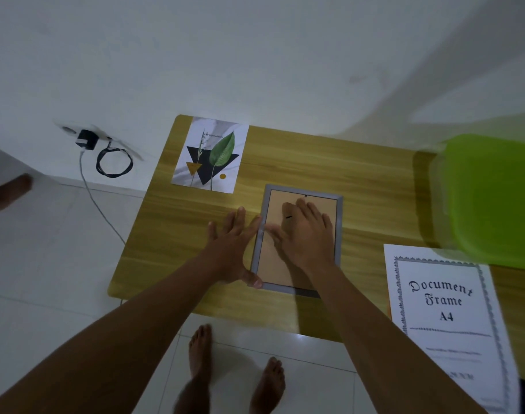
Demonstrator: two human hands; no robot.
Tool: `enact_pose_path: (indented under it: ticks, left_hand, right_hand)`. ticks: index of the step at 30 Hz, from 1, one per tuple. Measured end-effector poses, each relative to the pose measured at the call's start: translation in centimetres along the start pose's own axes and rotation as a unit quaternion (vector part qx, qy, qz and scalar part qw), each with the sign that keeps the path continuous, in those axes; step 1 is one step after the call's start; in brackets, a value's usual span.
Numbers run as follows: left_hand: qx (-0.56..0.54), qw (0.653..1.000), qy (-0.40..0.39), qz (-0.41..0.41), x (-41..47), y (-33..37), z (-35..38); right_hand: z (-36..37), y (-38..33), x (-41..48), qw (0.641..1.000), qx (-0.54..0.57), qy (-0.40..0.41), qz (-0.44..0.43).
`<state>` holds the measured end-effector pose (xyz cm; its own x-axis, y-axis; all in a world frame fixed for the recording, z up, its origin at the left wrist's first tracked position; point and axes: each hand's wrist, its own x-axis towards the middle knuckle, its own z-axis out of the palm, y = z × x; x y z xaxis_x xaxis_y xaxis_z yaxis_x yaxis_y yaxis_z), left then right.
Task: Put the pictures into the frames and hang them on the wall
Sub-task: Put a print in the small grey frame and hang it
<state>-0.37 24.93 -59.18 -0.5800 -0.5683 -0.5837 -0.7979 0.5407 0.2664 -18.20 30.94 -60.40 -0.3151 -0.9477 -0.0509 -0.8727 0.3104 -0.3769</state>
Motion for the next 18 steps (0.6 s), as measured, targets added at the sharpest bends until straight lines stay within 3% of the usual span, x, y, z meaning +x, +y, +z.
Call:
enact_pose_path:
  ticks: [2,12,18]
  left_hand:
    - [-0.004,1.000,-0.002,-0.003,0.0,0.1,-0.1]
    - [-0.005,1.000,-0.016,-0.005,0.3,0.0,0.0]
    - [-0.008,1.000,-0.016,-0.004,0.3,0.1,-0.1]
  right_hand:
    - [-1.1,0.9,0.7,0.999,0.011,0.030,-0.011]
    - [-3.1,6.0,5.9,1.000,-0.011,-0.027,-0.008]
    - [-3.1,6.0,7.0,1.000,0.003,-0.013,0.002]
